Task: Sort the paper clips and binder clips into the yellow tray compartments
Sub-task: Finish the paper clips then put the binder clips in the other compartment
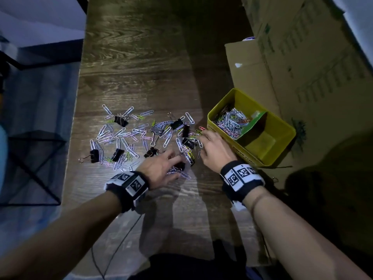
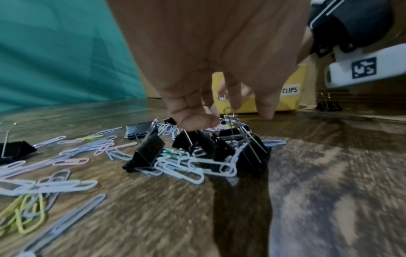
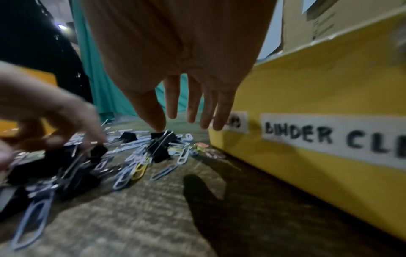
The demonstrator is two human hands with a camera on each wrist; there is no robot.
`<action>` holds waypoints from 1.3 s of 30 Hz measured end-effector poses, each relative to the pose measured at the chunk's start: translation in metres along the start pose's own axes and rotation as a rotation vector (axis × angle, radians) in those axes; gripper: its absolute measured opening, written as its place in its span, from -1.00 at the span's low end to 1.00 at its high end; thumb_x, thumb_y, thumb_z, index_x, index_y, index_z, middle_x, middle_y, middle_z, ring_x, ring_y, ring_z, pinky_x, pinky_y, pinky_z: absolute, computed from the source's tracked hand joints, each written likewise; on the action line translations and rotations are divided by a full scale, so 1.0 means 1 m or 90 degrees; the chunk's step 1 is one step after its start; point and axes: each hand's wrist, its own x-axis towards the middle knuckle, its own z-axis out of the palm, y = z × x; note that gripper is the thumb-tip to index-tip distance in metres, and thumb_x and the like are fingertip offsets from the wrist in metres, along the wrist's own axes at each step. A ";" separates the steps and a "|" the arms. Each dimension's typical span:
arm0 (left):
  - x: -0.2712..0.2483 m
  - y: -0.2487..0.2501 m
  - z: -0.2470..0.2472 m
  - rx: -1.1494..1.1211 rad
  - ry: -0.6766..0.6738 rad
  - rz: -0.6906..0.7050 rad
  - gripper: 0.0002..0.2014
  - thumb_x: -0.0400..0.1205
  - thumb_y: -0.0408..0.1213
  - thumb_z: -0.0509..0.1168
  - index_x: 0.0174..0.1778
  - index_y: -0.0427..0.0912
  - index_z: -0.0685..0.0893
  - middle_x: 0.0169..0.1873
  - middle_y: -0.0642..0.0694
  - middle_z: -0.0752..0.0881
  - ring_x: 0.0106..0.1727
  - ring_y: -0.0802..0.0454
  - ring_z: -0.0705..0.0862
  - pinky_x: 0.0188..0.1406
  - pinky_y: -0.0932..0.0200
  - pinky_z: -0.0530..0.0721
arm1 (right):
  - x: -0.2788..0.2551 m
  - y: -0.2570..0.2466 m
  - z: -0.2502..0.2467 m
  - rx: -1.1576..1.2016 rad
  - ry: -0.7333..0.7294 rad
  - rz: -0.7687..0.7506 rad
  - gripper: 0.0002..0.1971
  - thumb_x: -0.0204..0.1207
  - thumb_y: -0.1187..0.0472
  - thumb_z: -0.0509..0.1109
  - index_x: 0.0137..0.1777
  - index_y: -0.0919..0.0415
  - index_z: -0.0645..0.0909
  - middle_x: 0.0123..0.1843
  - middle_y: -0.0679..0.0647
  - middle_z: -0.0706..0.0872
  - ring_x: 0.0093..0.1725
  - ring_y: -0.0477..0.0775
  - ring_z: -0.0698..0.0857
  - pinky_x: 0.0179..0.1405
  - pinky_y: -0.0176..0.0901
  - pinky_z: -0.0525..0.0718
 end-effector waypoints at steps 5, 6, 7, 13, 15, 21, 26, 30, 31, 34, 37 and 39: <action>0.009 -0.001 -0.011 0.065 -0.050 -0.050 -0.41 0.54 0.22 0.22 0.45 0.15 0.24 0.31 -0.04 0.40 0.00 -0.15 0.68 -0.16 -0.03 0.62 | 0.020 -0.012 0.028 -0.051 -0.012 0.009 -0.46 0.57 0.23 0.29 0.55 0.05 0.29 0.52 0.15 0.42 0.44 0.22 0.40 0.39 0.13 0.46; 0.008 0.001 -0.010 0.075 -0.055 -0.049 -0.45 0.56 0.20 0.21 0.43 0.14 0.28 0.31 -0.05 0.41 0.00 -0.18 0.68 -0.17 -0.03 0.59 | 0.023 -0.013 0.030 -0.054 0.000 0.014 -0.51 0.58 0.23 0.28 0.52 0.06 0.35 0.48 0.15 0.46 0.41 0.22 0.43 0.36 0.12 0.48; 0.008 0.002 -0.007 0.078 -0.052 -0.045 -0.50 0.59 0.16 0.19 0.42 0.13 0.32 0.30 -0.05 0.42 -0.01 -0.19 0.68 -0.20 -0.02 0.56 | 0.026 -0.015 0.032 -0.054 0.015 0.014 -0.54 0.58 0.26 0.27 0.48 0.07 0.40 0.44 0.14 0.51 0.39 0.21 0.45 0.33 0.11 0.50; -0.001 -0.004 0.017 0.024 0.093 0.047 -0.74 0.65 0.03 0.09 0.11 -0.01 0.54 0.14 -0.06 0.59 -0.35 -0.16 0.71 -0.57 0.06 0.58 | 0.022 -0.015 0.030 0.076 0.144 -0.011 -0.68 0.52 0.39 0.32 0.24 0.17 0.65 0.17 0.10 0.70 0.18 0.14 0.60 0.17 0.01 0.60; -0.007 -0.008 0.025 0.003 0.140 0.072 -0.76 0.62 0.05 0.05 0.02 0.04 0.52 0.08 -0.02 0.63 -0.44 -0.07 0.71 -0.67 0.12 0.60 | 0.012 -0.012 0.026 0.164 0.191 -0.010 -0.75 0.49 0.39 0.33 0.12 0.20 0.70 0.05 0.09 0.70 0.07 0.08 0.61 0.12 -0.12 0.58; -0.022 -0.014 0.027 -0.116 0.221 0.072 -0.74 0.60 0.07 0.16 0.02 0.06 0.66 0.25 0.06 0.63 -0.35 0.09 0.73 -0.50 0.16 0.70 | -0.024 -0.019 0.025 0.381 0.161 0.113 -0.80 0.49 0.45 0.26 -0.30 0.19 0.55 -0.13 0.06 0.51 -0.14 -0.04 0.51 -0.11 -0.29 0.38; -0.031 -0.012 0.025 -0.245 0.281 0.107 -0.86 0.56 -0.14 0.35 -0.11 -0.09 0.77 0.17 0.04 0.70 -0.16 0.15 0.76 -0.11 0.17 0.76 | -0.042 -0.026 0.037 0.400 0.063 0.159 -0.92 0.50 0.23 0.40 -0.20 0.17 0.67 -0.14 0.04 0.48 -0.11 -0.04 0.50 -0.07 -0.25 0.38; -0.041 -0.009 0.025 -0.286 0.323 0.146 -0.88 0.56 -0.23 0.38 -0.08 -0.18 0.75 0.09 -0.09 0.75 0.02 0.07 0.75 0.08 0.13 0.71 | -0.046 -0.037 0.041 0.325 -0.041 0.147 -0.55 0.42 -0.11 0.48 0.27 0.04 0.65 0.01 0.03 0.41 0.09 -0.07 0.46 0.21 -0.27 0.45; -0.046 -0.009 0.025 -0.292 0.341 0.143 -0.89 0.56 -0.24 0.38 -0.07 -0.18 0.74 0.08 -0.10 0.75 0.03 0.07 0.74 0.08 0.12 0.71 | -0.047 -0.040 0.041 0.332 -0.031 0.145 -0.52 0.41 -0.12 0.48 0.29 0.04 0.64 0.00 0.02 0.40 0.10 -0.06 0.48 0.23 -0.25 0.46; -0.066 -0.008 0.027 -0.311 0.383 0.118 -0.86 0.63 -0.18 0.28 -0.04 -0.15 0.68 -0.07 -0.08 0.77 -0.07 0.07 0.73 -0.03 0.11 0.70 | -0.051 -0.043 0.043 0.349 -0.048 0.114 -0.49 0.38 -0.16 0.50 0.30 0.01 0.63 -0.03 -0.04 0.37 0.07 -0.12 0.45 0.11 -0.26 0.45; -0.085 -0.004 0.038 -0.323 0.363 0.117 -0.83 0.67 -0.16 0.21 -0.06 -0.16 0.65 -0.15 -0.07 0.73 -0.14 0.07 0.70 -0.10 0.17 0.66 | -0.062 -0.045 0.051 0.325 -0.076 0.068 -0.49 0.35 -0.17 0.51 0.28 0.00 0.63 0.02 -0.04 0.35 0.11 -0.11 0.43 0.15 -0.25 0.43; -0.091 -0.006 0.051 -0.302 0.293 0.151 -0.86 0.67 -0.24 0.23 -0.08 -0.21 0.64 -0.16 -0.06 0.69 -0.15 0.07 0.67 -0.12 0.15 0.67 | -0.071 -0.043 0.058 0.302 -0.071 0.051 -0.57 0.37 -0.13 0.51 0.18 0.05 0.66 0.00 -0.02 0.37 0.04 -0.09 0.45 0.07 -0.28 0.42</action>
